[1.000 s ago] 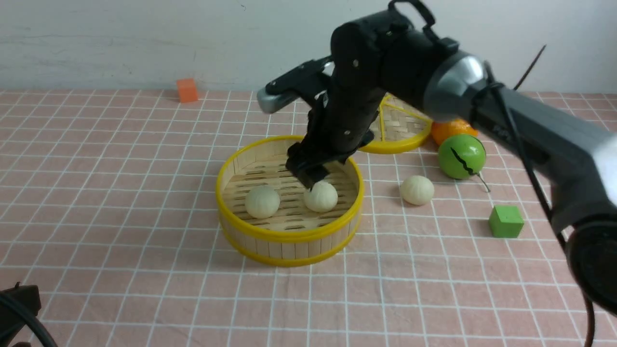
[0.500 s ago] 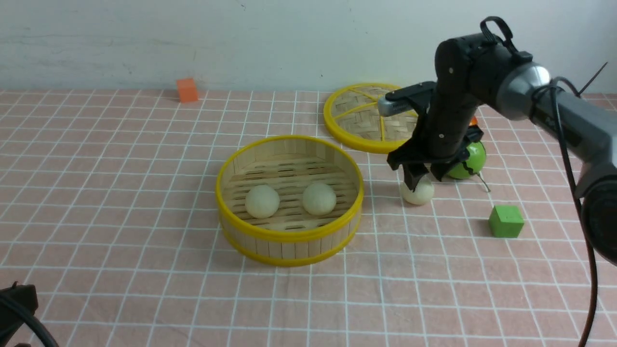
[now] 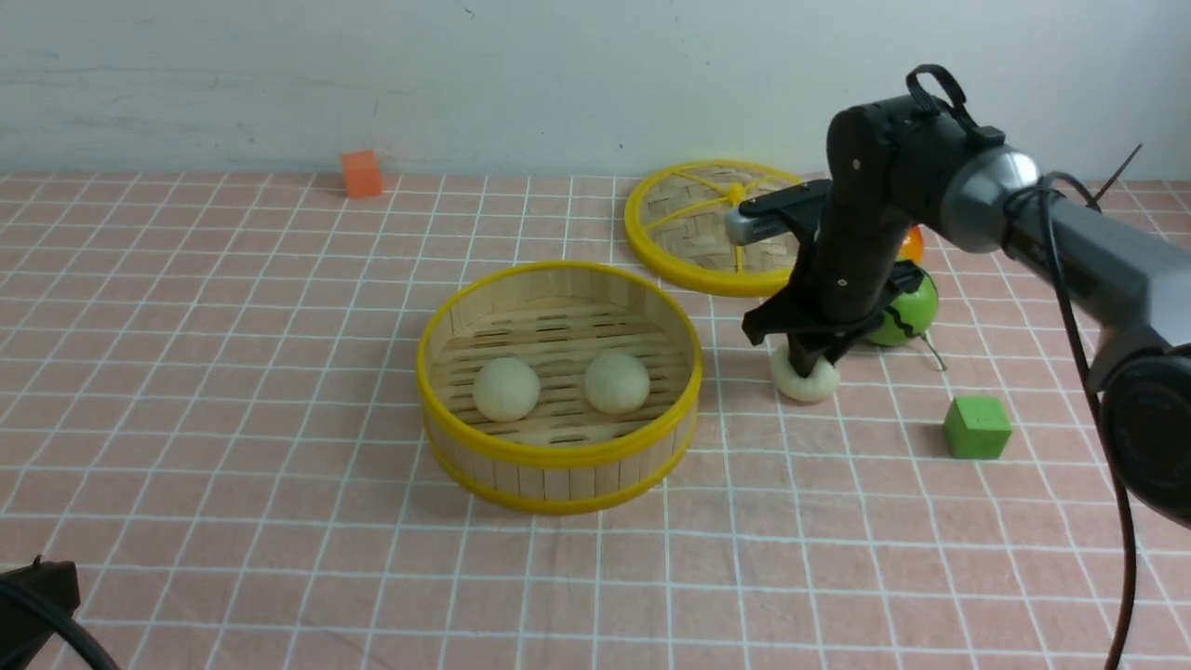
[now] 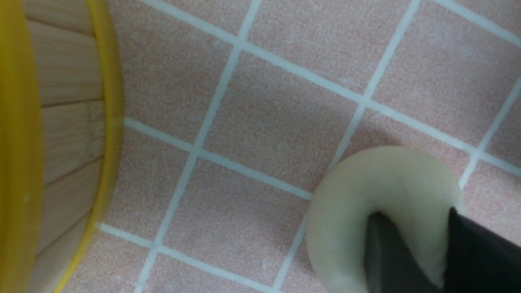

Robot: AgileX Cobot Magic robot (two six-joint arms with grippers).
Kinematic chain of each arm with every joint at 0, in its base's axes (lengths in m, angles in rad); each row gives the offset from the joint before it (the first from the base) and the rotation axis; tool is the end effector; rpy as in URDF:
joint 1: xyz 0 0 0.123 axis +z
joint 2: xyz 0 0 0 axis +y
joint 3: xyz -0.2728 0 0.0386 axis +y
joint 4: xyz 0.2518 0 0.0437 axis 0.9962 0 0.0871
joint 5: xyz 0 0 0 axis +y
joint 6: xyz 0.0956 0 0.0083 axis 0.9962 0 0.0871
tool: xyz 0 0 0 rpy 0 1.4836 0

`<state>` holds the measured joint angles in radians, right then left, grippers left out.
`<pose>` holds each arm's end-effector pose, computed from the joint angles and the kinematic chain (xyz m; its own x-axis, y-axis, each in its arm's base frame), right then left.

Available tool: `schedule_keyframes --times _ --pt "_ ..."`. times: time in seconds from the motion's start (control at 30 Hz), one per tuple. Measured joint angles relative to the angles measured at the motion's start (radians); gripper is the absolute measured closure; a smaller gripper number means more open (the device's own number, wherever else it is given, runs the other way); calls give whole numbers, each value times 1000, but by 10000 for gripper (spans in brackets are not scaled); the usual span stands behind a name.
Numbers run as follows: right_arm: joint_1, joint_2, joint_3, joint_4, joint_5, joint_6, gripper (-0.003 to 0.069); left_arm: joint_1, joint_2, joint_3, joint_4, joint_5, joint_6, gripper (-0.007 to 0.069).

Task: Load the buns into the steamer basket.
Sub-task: Use the right arm to grab a steamed stuffed bun, then use the right arm to put the steamed stuffed bun into the steamer

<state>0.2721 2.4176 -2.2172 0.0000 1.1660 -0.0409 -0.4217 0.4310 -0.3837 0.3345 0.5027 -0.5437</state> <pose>0.4941 0.1379 0.1756 -0.9108 -0.2966 -0.2872 -0.3063 0.9519 -0.0118 0.1044 -0.0302 0.2635 -0.4432 -0.0669 -0.8939 0.1699 0.9729 -0.1571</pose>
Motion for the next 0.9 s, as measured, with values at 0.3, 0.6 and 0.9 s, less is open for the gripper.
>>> schedule_keyframes --times 0.3,0.6,0.9 --pt "21 -36 -136 0 59 -18 645 0 0 2 -1 -20 0 627" --pt "217 -40 -243 110 -70 -83 645 0 0 5 0 -30 0 623" --pt "287 86 -219 103 -167 -157 521 0 0 5 0 -33 0 622"
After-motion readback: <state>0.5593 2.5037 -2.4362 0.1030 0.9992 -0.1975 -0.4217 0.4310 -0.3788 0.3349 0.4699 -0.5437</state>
